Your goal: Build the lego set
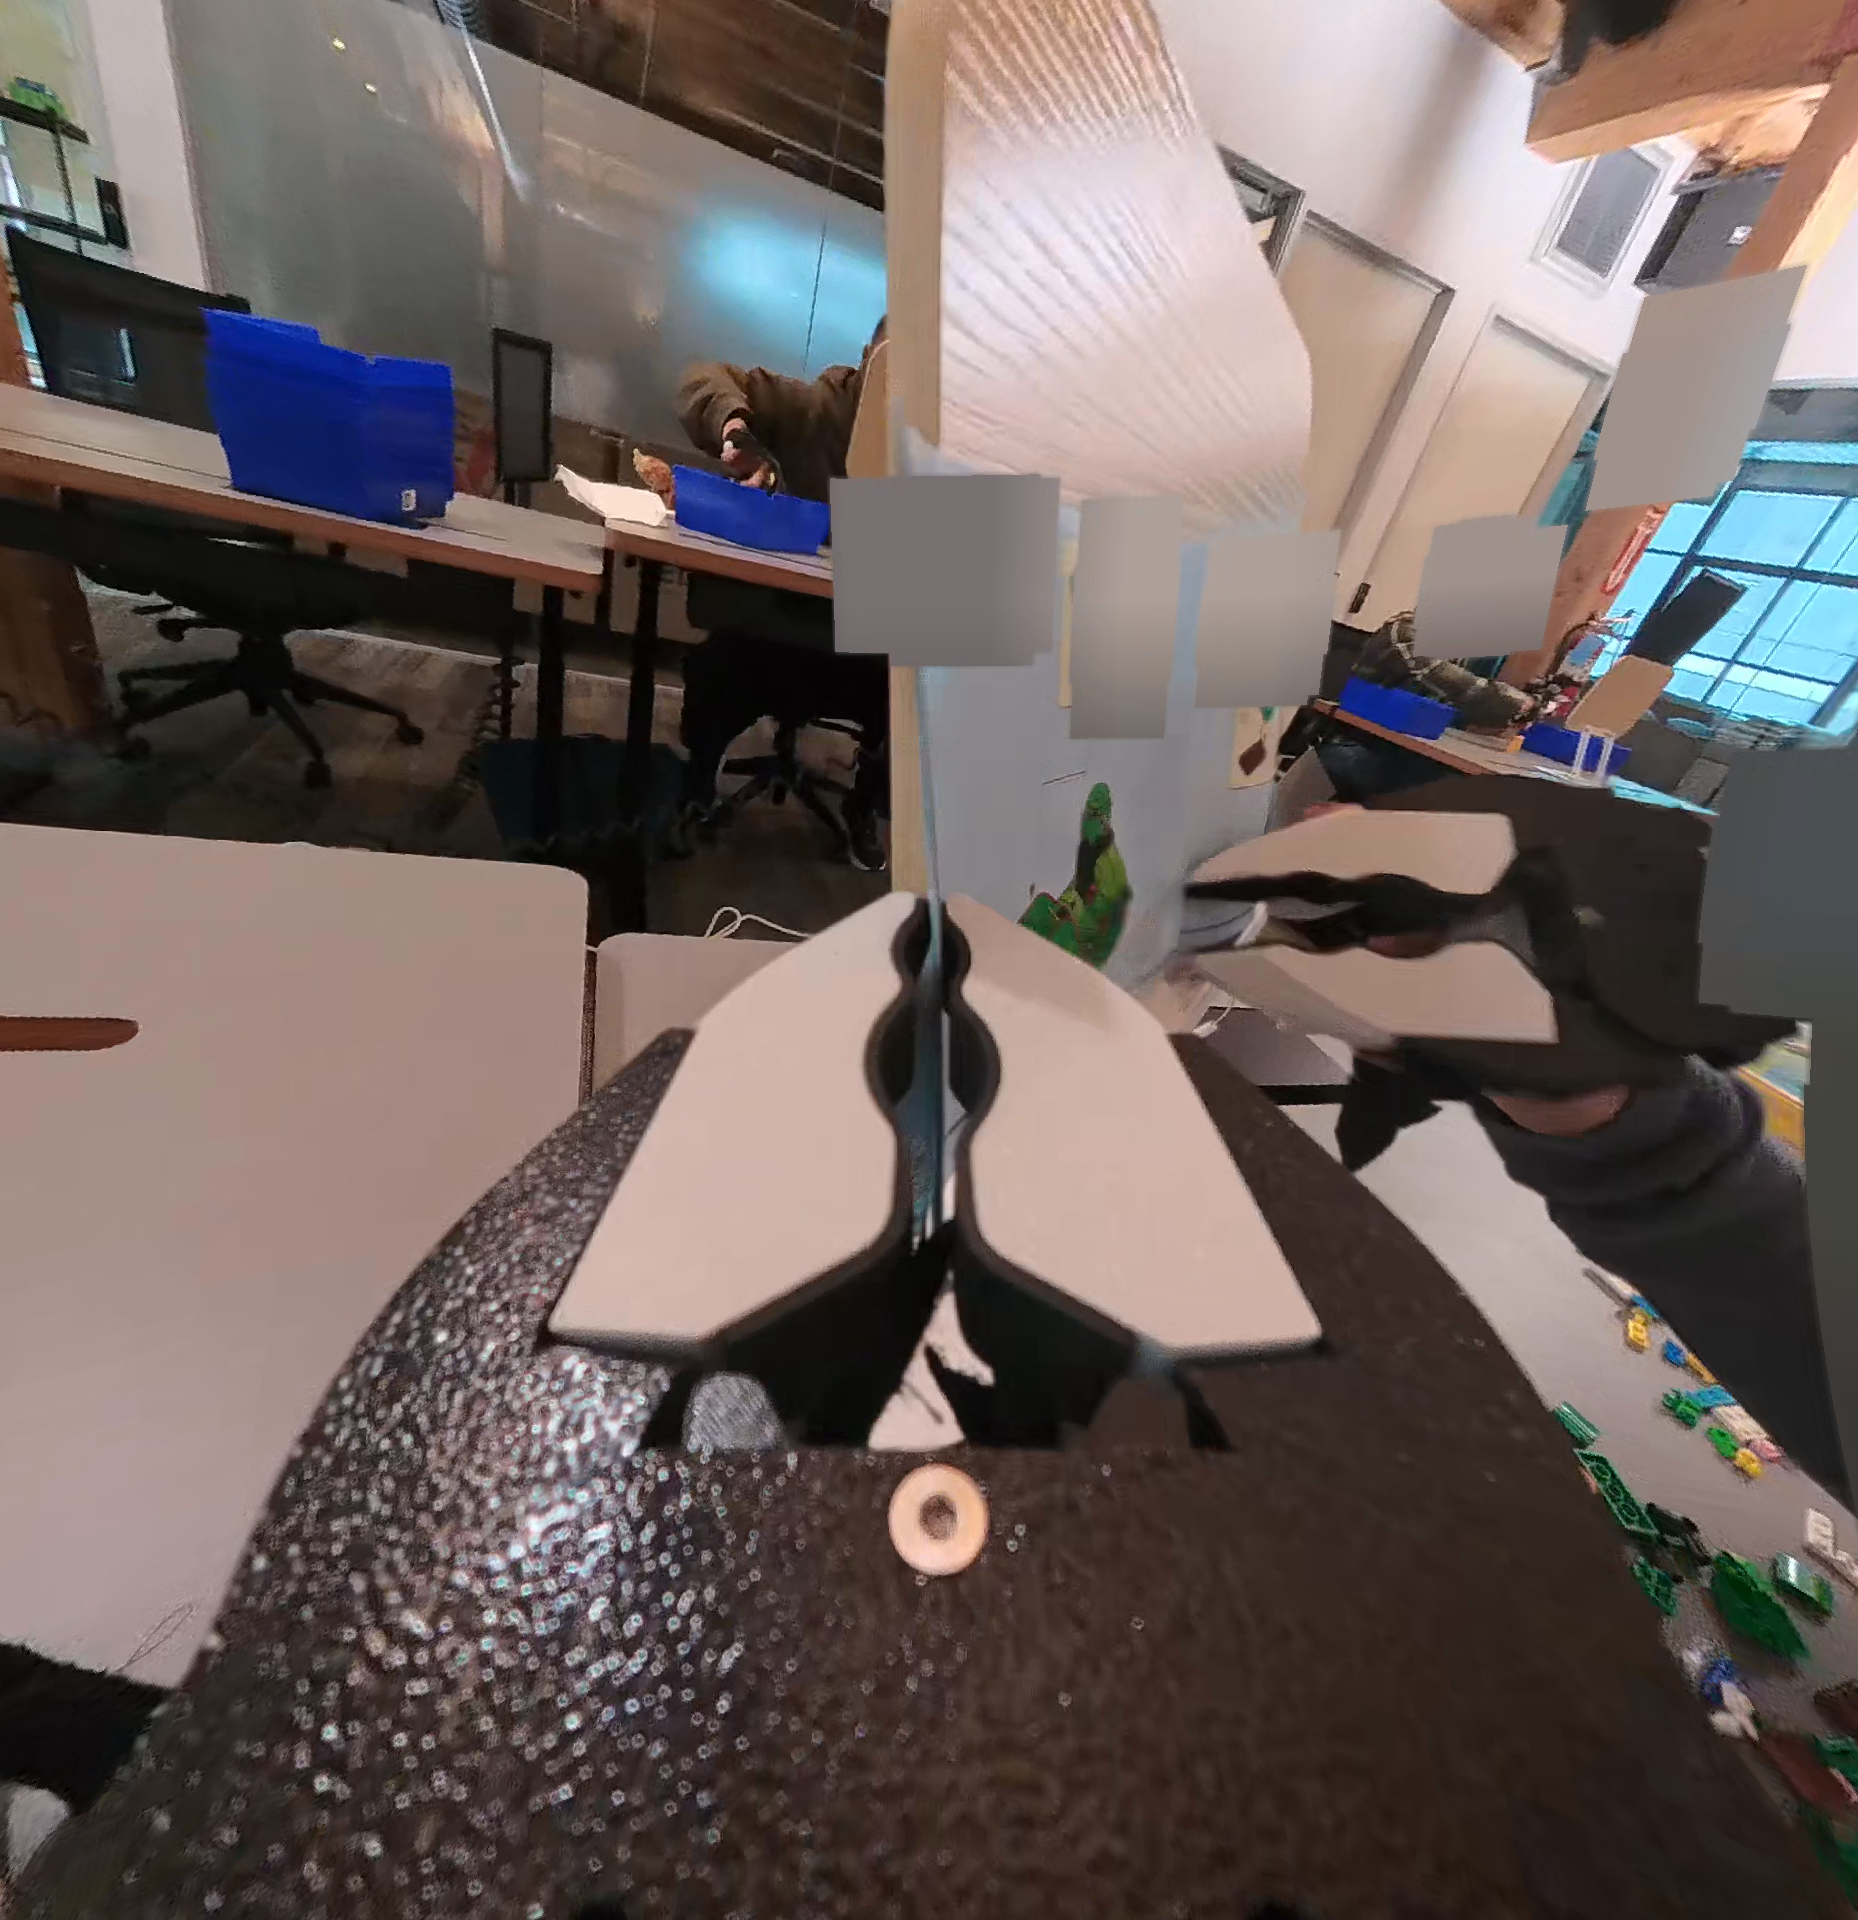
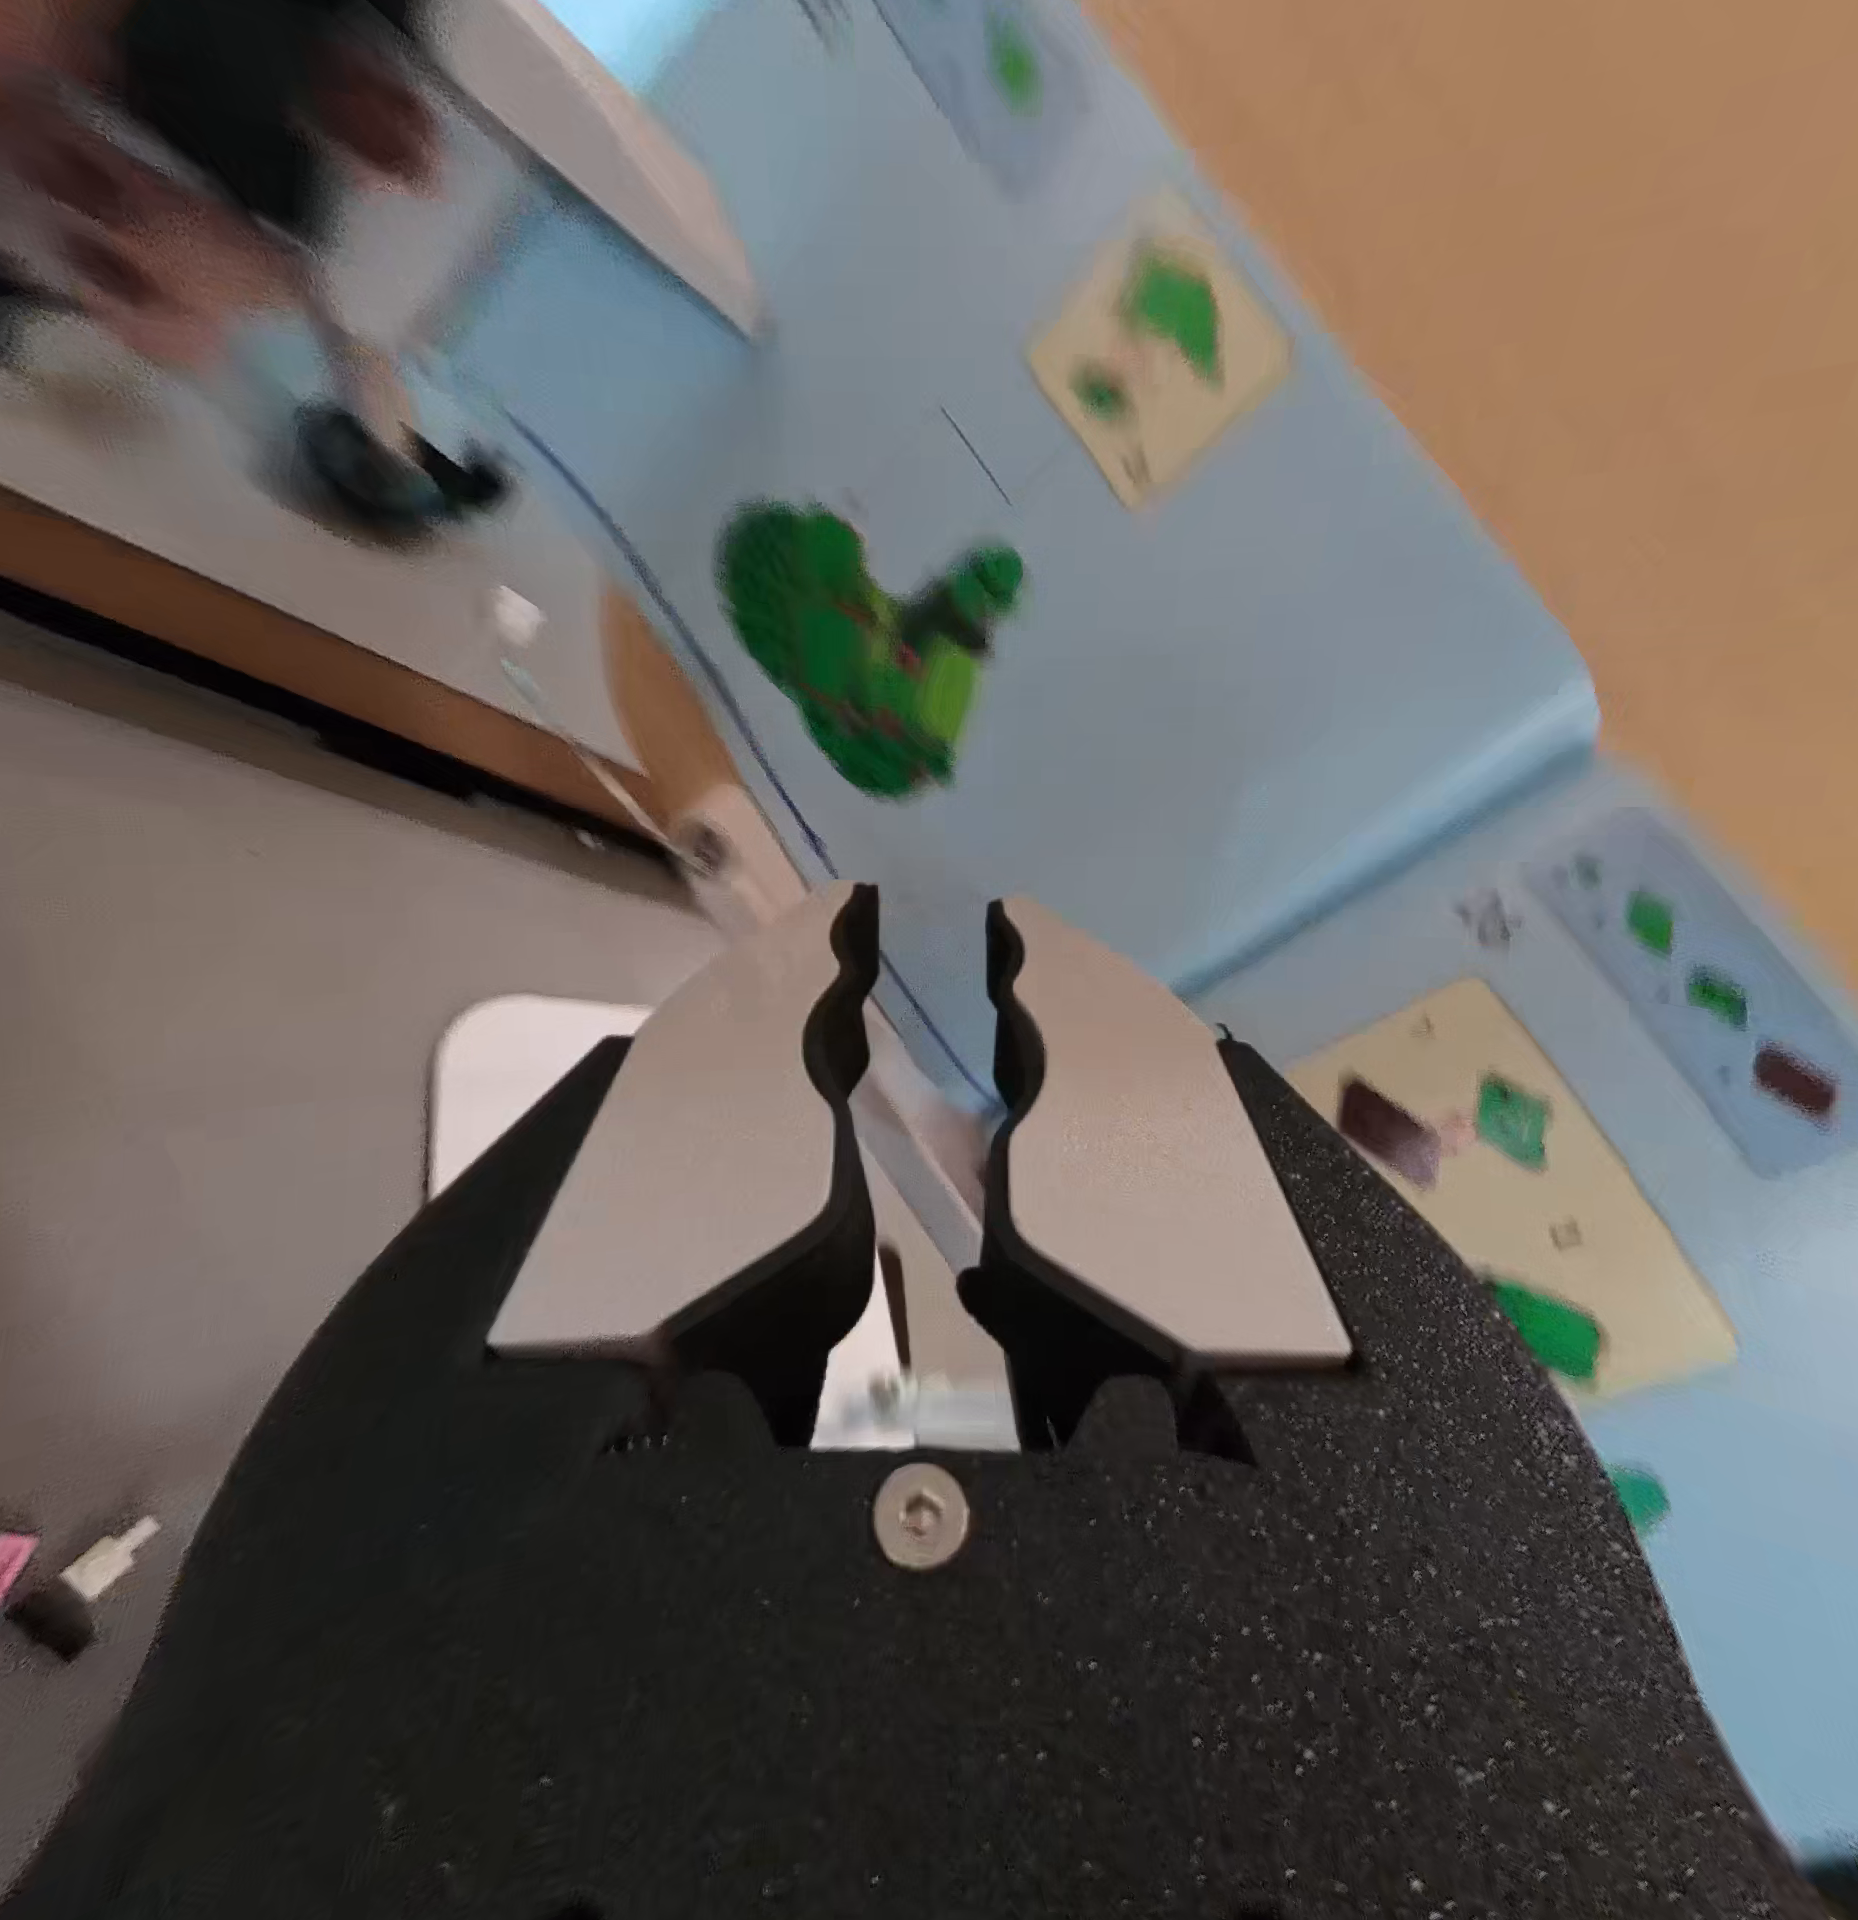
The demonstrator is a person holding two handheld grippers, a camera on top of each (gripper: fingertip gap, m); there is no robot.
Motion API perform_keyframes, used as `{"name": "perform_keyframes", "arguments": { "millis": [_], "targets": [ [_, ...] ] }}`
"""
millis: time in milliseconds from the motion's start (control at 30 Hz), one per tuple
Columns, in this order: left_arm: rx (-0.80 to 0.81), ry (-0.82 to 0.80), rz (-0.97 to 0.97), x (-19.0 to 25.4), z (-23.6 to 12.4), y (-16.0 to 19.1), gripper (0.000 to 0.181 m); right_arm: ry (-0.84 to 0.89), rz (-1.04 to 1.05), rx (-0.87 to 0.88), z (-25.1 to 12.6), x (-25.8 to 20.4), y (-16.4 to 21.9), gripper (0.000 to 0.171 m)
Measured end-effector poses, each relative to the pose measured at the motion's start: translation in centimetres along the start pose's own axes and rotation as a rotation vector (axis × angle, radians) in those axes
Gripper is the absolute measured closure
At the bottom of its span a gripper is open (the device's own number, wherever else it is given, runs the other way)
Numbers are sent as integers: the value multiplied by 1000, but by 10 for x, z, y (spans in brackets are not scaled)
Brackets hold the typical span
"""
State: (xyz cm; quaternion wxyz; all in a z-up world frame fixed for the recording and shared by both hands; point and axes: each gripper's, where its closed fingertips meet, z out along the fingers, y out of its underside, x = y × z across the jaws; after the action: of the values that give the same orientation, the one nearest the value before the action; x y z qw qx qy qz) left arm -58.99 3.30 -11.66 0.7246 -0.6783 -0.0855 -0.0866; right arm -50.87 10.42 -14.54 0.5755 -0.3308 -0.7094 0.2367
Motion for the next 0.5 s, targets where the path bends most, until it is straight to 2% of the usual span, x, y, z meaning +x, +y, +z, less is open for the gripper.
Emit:
{"name": "perform_keyframes", "arguments": {
  "millis": [67,100,200,300,400,500],
  "targets": [
    [-6,-6,9,1,2,1,181,-64,-197,139,-7,-34,-26,151],
    [-4,-8,18,0,2,1,181,-54,-350,132,-4,-49,-30,151],
    [-1,3,21,1,2,1,181,-13,-722,10,19,-84,-25,140],
    [9,14,56,2,0,3,181,71,-883,-117,43,-87,-17,132],
    [22,52,48,3,-1,3,181,136,-948,-207,56,-80,-10,141],
    [28,52,50,2,0,3,181,221,-963,-202,58,-71,-17,171]
  ]
}}
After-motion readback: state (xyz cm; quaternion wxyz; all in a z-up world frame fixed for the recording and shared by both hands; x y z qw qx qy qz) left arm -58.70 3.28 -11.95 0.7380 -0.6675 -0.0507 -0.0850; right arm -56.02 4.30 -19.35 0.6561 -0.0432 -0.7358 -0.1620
